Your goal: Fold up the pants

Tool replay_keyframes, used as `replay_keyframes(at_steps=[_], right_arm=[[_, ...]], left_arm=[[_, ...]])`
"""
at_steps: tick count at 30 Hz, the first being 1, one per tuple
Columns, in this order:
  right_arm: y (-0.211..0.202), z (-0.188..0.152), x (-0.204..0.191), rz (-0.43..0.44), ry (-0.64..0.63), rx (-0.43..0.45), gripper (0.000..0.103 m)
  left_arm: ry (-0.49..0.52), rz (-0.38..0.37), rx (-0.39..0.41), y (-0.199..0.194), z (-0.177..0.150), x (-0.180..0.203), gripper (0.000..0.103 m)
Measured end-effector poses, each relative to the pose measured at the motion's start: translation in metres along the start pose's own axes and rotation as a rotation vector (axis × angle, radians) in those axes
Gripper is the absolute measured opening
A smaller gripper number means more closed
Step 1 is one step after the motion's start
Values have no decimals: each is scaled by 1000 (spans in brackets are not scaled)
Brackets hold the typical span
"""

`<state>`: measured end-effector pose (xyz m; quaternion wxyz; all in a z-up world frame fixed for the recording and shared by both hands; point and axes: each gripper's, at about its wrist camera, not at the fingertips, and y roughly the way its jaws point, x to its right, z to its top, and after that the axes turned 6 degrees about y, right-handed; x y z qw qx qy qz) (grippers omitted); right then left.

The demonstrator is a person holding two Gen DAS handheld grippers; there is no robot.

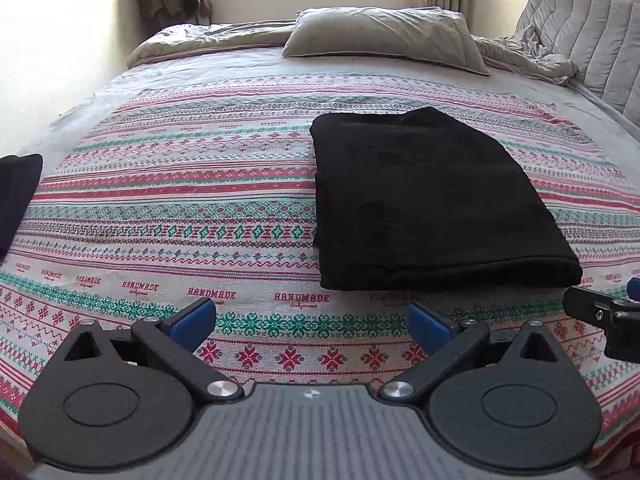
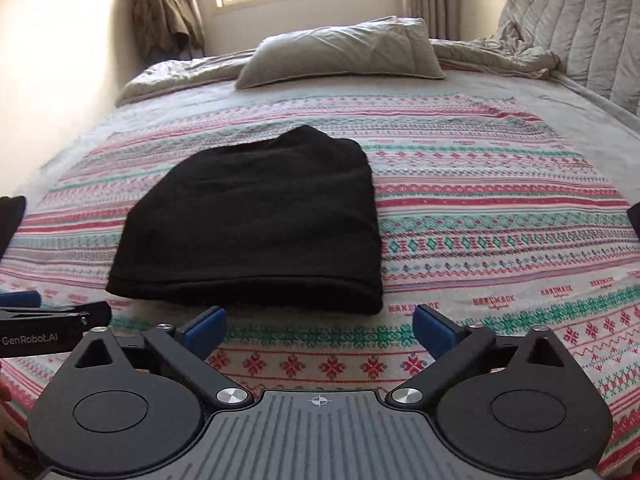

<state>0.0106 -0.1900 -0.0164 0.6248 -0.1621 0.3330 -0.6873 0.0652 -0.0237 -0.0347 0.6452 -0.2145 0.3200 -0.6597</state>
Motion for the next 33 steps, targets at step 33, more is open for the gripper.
replay_keyframes(at_steps=[33], right_arm=[[8, -9, -16, -34, -42, 9, 102]], left_arm=[[19, 10, -20, -4, -9, 6, 103]])
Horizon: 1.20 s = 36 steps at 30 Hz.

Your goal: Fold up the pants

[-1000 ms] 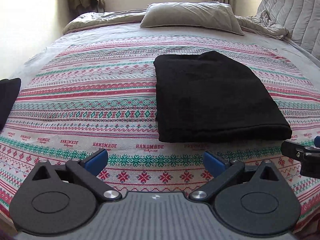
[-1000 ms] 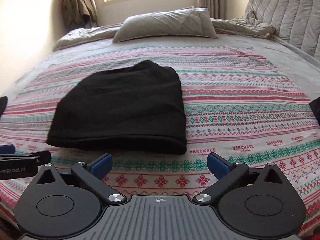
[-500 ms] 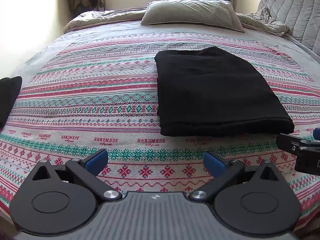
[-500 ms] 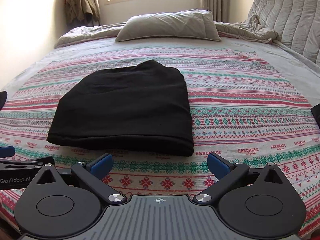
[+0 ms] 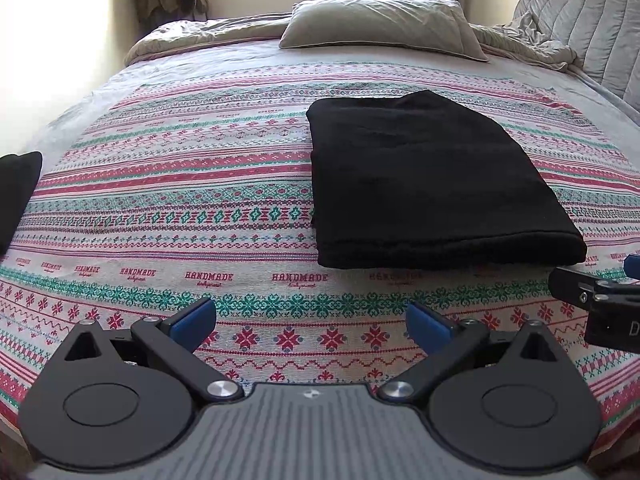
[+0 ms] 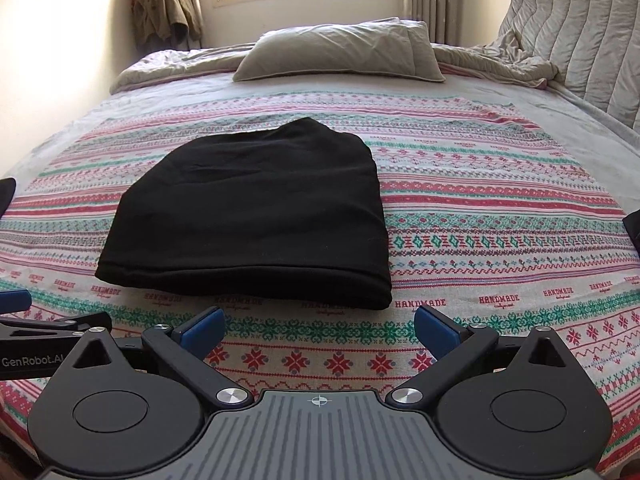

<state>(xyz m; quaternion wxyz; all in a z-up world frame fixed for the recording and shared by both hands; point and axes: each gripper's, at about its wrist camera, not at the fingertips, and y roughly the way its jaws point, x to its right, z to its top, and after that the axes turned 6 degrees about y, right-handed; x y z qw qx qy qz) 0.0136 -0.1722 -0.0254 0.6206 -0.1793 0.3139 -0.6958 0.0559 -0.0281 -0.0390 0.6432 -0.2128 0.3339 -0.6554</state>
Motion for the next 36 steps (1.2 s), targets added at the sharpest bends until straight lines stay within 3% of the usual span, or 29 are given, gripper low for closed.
replay_keyframes(at_steps=[36], right_arm=[[2, -2, -3, -18, -24, 4, 102]], left_arm=[[1, -21, 3, -3, 0, 1, 103]])
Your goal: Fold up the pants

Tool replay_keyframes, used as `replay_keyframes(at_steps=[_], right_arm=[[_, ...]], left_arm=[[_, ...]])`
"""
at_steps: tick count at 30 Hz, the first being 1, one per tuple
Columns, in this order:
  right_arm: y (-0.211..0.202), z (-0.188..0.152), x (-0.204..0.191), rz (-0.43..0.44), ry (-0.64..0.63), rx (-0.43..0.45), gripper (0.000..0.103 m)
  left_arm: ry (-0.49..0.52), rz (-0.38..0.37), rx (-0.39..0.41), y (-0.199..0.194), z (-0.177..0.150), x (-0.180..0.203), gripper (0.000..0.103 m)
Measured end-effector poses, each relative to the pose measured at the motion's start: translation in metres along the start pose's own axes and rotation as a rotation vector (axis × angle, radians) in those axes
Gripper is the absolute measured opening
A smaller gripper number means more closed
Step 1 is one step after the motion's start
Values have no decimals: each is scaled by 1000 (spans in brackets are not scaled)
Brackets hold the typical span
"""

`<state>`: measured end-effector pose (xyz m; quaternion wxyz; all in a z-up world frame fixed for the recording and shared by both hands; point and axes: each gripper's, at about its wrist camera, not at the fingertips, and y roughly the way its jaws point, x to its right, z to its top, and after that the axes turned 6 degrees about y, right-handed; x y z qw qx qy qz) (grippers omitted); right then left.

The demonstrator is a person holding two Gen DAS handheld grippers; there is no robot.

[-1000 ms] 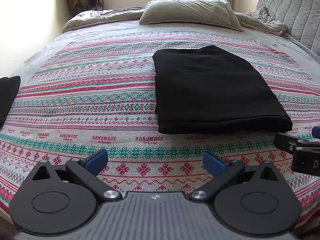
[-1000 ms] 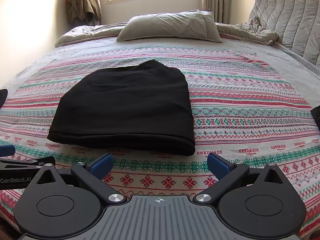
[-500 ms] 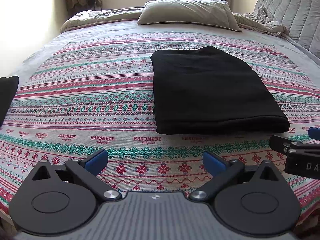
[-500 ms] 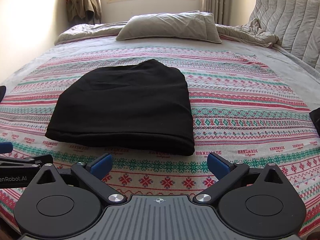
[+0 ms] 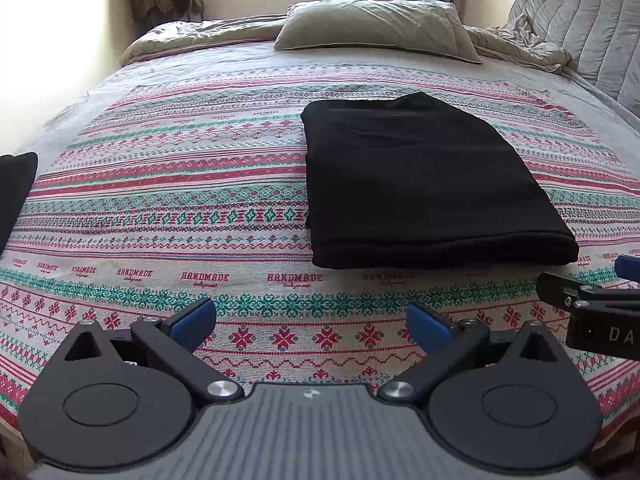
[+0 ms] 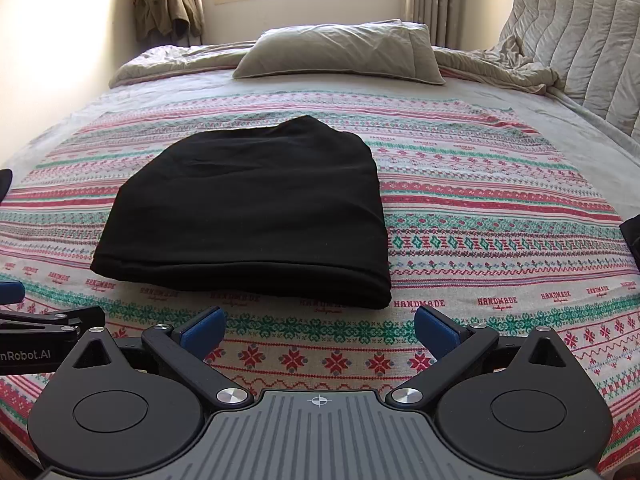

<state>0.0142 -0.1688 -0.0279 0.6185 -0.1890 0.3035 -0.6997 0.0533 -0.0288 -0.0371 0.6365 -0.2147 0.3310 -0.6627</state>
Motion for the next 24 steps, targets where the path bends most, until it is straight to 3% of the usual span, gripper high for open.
replay_keyframes(at_steps=[24], right_arm=[[1, -1, 0, 0, -4, -7, 102]], left_arm=[[12, -6, -8, 3, 0, 0, 103]])
